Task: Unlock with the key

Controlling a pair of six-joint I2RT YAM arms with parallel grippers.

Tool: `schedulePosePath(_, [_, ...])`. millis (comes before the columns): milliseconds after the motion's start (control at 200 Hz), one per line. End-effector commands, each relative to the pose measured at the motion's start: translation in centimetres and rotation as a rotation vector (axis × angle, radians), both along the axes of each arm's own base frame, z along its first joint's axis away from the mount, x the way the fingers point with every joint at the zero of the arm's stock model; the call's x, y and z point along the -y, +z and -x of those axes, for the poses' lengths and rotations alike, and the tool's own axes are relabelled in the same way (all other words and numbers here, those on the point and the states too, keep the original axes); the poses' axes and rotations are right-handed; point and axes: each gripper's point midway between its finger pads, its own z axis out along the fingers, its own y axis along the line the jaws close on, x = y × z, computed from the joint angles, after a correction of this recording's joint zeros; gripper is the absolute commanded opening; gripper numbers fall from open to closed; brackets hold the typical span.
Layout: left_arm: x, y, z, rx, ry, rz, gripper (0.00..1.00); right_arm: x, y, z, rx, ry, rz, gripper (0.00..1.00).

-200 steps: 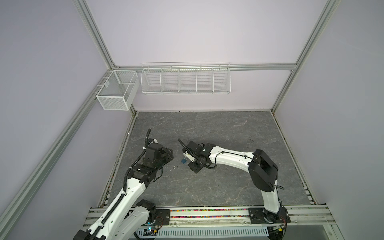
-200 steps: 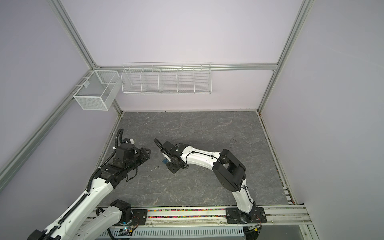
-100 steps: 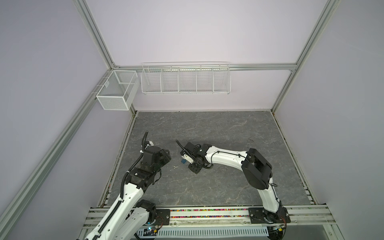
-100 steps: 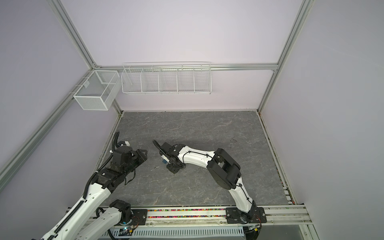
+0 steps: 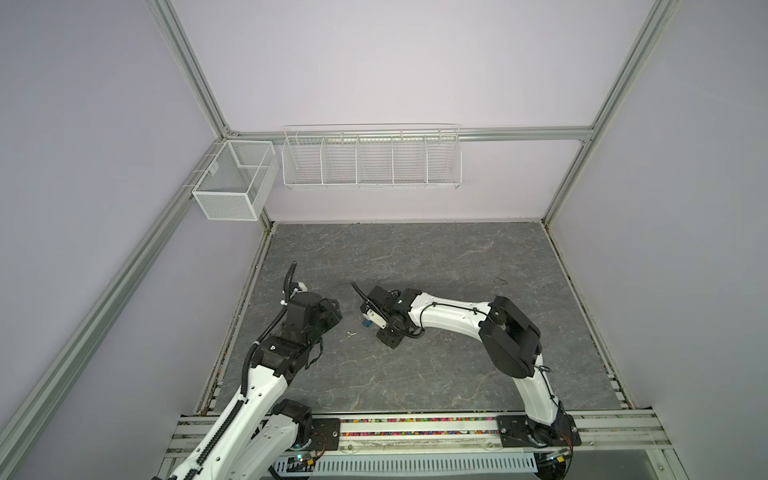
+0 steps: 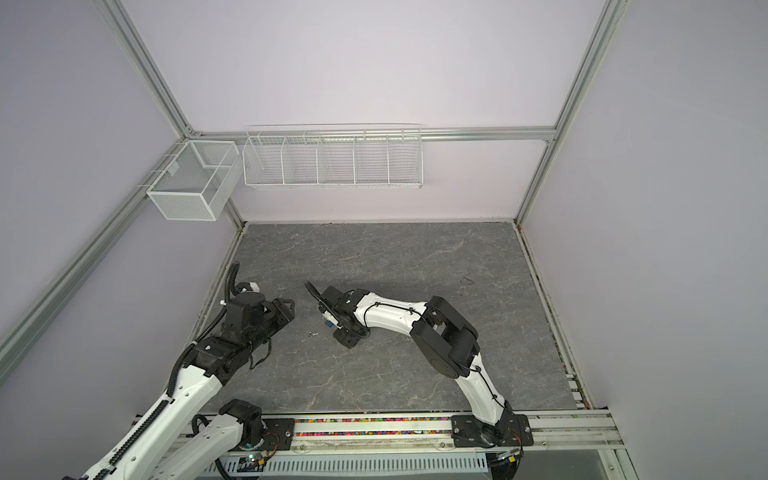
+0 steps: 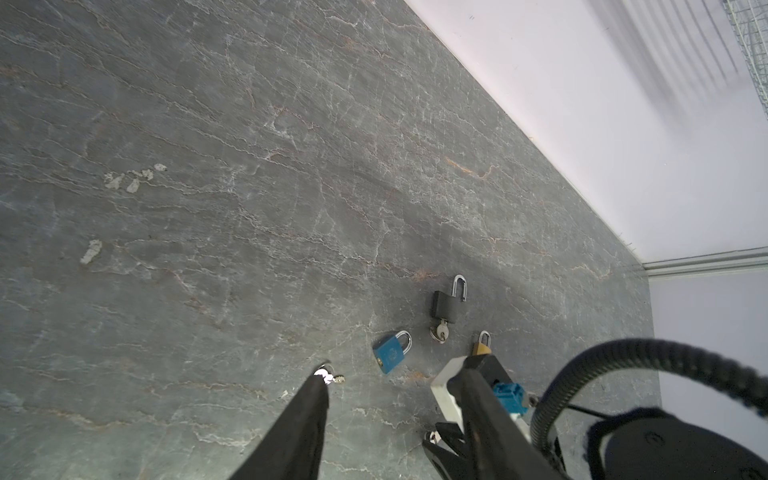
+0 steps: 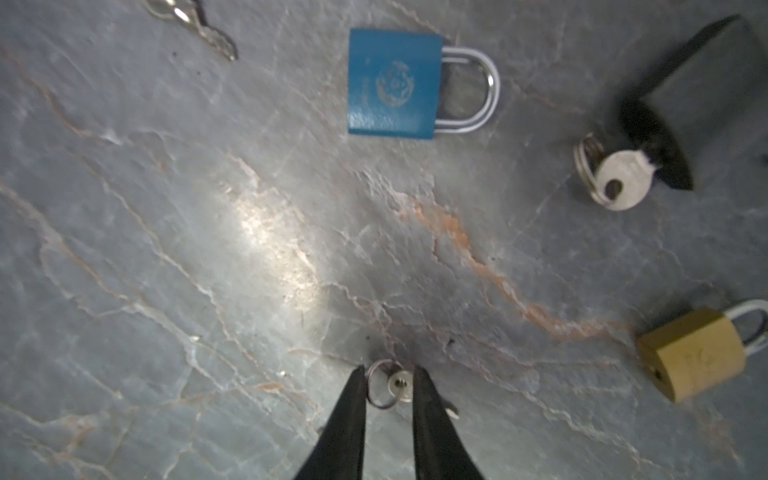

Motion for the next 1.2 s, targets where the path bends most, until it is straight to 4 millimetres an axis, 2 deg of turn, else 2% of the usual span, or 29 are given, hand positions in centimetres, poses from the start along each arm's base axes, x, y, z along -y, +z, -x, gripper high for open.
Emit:
schedulePosePath(0, [-0.3, -0.5, 0.0, -0.012, 0.023, 0.006, 0.52, -0.1, -0.4, 0.1, -0.002, 0.032, 0.015, 0.23])
schedulePosePath(115, [-0.3, -0.6, 0.0, -0.011, 0.027, 0.014, 0.52, 0.0, -0.5, -0.1, 0.005, 0.029, 0.023, 0.2])
schedulePosePath(230, [-0.1, -0.6, -0.1, -0.01, 0.023, 0.022, 0.52, -0.1, -0.4, -0.1, 0.006, 0.032, 0.02, 0.27])
schedulePosePath(835, [0.1, -0.7, -0.3, -0.006, 0.024, 0.039, 0.51, 0.0, -0.3, -0.7, 0.045, 0.026, 0.023, 0.09])
schedulePosePath(1009, [0.5, -0.3, -0.1, -0.003, 0.017, 0.077, 0.51, -0.1, 1.5, -0.7, 0.046, -0.023, -0.056, 0.07])
schedulePosePath(1199, [2.3, 0.5, 0.2, 0.01, -0.025, 0.215, 0.52, 0.4, 5.1, -0.8, 0.042, -0.142, -0.229, 0.07])
